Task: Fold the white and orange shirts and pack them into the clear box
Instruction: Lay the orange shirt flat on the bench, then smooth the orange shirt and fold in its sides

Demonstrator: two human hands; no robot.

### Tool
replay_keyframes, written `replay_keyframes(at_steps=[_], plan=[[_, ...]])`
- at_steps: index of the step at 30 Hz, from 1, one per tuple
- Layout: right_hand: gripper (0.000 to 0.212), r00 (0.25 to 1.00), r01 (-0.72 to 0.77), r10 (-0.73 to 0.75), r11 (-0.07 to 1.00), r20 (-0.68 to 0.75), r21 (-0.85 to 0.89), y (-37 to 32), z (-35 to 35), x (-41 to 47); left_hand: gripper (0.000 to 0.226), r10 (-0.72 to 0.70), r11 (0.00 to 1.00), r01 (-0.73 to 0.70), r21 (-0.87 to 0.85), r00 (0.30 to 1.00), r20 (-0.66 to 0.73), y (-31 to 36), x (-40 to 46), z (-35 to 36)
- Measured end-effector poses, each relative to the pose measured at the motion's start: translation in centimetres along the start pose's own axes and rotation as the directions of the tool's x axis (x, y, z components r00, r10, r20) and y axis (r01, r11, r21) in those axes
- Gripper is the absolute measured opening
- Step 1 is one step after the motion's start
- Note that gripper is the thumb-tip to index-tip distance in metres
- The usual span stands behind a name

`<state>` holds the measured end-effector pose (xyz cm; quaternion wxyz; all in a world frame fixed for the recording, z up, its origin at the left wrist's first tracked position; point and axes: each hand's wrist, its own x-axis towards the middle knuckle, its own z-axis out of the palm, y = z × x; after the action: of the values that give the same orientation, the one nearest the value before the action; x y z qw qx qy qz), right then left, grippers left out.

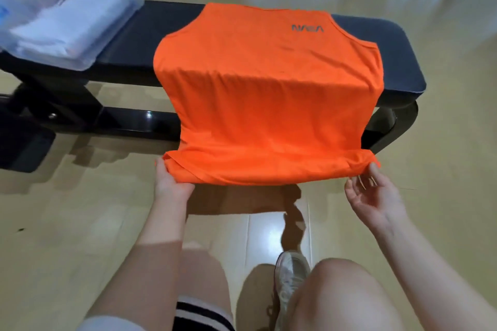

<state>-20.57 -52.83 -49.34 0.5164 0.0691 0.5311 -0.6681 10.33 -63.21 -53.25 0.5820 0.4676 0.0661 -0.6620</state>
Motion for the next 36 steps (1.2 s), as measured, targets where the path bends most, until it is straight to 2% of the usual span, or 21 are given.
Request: replay_keyframes(at_steps=[2,4,5,7,9,11,13,16,19,24,29,32,36], plan=[[0.014,0.991,0.134,-0.129,0.980,0.043,-0.147,-0.4,0.8,0.0,0.046,-0.032,0.997,0.027,0.066,0.997,0.072,1.5,-0.6,0.6],[0.015,0.963,0.269,-0.256,0.910,0.083,-0.314,-0.8,1.5,0.0,0.039,0.000,0.990,-0.012,0.144,0.996,0.085,2.4,-0.6,0.9],[0.013,0.941,0.335,-0.327,0.850,0.092,-0.407,-1.1,1.8,0.0,0.029,0.063,0.977,-0.072,0.203,0.997,0.050,2.5,-0.4,0.9],[0.012,0.859,0.459,-0.496,0.641,0.125,-0.615,-1.4,1.9,0.0,0.011,0.266,0.896,-0.240,0.375,0.964,-0.018,2.4,-0.9,1.1],[0.008,0.769,0.495,-0.620,0.425,0.155,-0.758,-1.4,1.8,-0.1,0.013,0.439,0.766,-0.396,0.506,0.898,0.038,1.9,-1.9,1.6],[0.023,0.704,0.514,-0.691,0.334,0.166,-0.790,-1.4,1.6,-0.2,0.017,0.503,0.675,-0.474,0.566,0.856,0.118,1.4,-3.1,2.3],[0.027,0.682,0.569,-0.704,0.341,0.199,-0.748,-1.4,1.5,-0.3,0.011,0.516,0.626,-0.500,0.599,0.841,0.163,1.1,-3.8,2.7],[0.029,0.704,0.604,-0.651,0.337,0.285,-0.722,-1.4,1.5,-0.4,0.012,0.516,0.608,-0.530,0.591,0.830,0.214,1.2,-4.9,3.2],[0.012,0.751,0.599,-0.554,0.339,0.361,-0.725,-1.7,1.6,-0.7,0.016,0.504,0.595,-0.543,0.592,0.827,0.251,1.5,-6.0,3.6],[0.005,0.780,0.592,-0.488,0.375,0.391,-0.713,-2.9,1.9,-1.4,0.020,0.465,0.635,-0.539,0.554,0.839,0.282,2.4,-7.5,4.4],[0.016,0.819,0.573,-0.433,0.619,0.376,-0.537,-4.5,2.9,-2.4,0.014,0.464,0.666,-0.581,0.469,0.814,0.349,3.3,-8.1,5.4],[0.018,0.827,0.558,-0.427,0.707,0.365,-0.435,-5.8,3.9,-2.1,0.012,0.467,0.659,-0.588,0.469,0.809,0.357,4.0,-7.6,6.4],[0.014,0.872,0.466,-0.332,0.790,0.361,-0.399,-9.2,6.6,-1.5,0.011,0.434,0.676,-0.512,0.530,0.858,0.275,5.5,-7.7,9.5]])
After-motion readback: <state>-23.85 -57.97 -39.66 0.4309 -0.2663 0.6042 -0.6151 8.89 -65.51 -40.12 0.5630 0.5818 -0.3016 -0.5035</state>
